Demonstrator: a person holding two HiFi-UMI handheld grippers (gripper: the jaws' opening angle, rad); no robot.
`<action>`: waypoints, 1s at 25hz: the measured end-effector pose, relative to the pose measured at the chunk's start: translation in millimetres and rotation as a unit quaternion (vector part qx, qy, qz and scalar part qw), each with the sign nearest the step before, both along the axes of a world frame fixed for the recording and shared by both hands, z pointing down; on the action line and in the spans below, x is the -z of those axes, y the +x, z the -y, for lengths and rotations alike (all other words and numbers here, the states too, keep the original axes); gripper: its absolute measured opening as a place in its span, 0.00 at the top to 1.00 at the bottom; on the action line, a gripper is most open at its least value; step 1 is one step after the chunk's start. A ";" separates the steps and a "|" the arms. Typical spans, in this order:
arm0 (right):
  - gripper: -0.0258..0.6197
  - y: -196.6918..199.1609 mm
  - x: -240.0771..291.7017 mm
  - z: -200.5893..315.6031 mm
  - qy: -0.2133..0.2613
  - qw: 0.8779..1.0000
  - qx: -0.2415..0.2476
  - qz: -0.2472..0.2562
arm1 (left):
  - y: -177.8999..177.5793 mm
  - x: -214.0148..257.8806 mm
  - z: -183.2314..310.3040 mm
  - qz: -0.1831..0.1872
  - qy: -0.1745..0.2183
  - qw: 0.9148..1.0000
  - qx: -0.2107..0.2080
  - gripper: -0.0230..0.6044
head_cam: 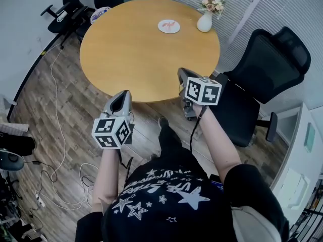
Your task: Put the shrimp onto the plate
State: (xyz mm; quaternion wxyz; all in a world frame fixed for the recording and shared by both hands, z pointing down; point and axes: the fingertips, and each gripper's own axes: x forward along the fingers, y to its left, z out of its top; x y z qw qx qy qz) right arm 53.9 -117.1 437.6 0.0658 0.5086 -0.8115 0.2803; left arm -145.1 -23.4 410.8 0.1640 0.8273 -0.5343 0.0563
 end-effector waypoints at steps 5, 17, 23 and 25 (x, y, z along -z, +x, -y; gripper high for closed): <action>0.96 3.3 0.9 -40.4 0.006 1.000 -0.001 -0.003 | 6.8 1.8 -31.6 0.004 0.006 1.000 -0.011 0.96; 0.96 -6.9 4.8 -114.4 0.032 0.999 0.022 -0.037 | 7.6 -6.6 -85.8 0.005 -0.004 1.000 -0.026 0.96; 0.96 -2.9 9.8 -123.7 0.044 0.998 0.033 -0.040 | 13.7 -8.6 -87.1 0.000 -0.007 1.000 -0.017 0.96; 0.96 -0.8 8.9 -127.3 0.041 0.998 0.040 -0.040 | 18.7 -8.9 -86.6 -0.003 -0.010 1.000 -0.013 0.96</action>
